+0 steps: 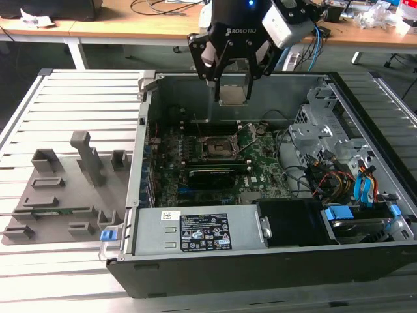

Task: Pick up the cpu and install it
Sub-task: 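Pick up the cpu and move it towards the insertion slot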

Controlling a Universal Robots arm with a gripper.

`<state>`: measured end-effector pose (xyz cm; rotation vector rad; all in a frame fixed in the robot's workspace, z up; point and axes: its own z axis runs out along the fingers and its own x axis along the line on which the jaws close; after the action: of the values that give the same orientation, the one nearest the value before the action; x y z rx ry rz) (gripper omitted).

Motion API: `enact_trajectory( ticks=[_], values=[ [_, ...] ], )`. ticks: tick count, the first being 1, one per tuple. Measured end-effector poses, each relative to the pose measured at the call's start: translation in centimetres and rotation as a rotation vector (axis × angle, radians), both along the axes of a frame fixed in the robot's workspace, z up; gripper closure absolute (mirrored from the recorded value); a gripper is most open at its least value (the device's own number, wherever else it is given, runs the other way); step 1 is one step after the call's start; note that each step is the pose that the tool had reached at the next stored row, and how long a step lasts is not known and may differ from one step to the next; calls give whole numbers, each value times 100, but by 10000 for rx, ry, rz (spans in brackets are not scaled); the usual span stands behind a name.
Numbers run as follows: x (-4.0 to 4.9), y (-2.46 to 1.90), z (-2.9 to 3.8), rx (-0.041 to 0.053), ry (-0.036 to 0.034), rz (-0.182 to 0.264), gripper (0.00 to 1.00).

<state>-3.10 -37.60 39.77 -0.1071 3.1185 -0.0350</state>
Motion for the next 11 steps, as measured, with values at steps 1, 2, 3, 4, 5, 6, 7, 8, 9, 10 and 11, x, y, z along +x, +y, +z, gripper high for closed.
enact_trajectory(
  ticks=[1, 2, 3, 4, 5, 6, 7, 8, 9, 10, 11],
  values=[
    [13, 69, -19, -1, 1, 0, 45],
    [21, 117, -31, 0, 0, 1, 45],
    [27, 157, -40, 0, 0, 1, 45],
    [39, 226, -57, 0, 0, 1, 45],
    [60, 328, -78, -2, 1, 1, 45],
    [77, 390, -95, 0, 0, 0, 45],
    [105, 451, -117, -2, 1, 2, 45],
    [129, 488, -135, -2, 3, 3, 45],
    [154, 519, -155, 1, 4, 1, 45],
    [172, 538, -167, -1, 7, 0, 45],
    [202, 565, -189, -3, 12, 0, 45]
  ],
)
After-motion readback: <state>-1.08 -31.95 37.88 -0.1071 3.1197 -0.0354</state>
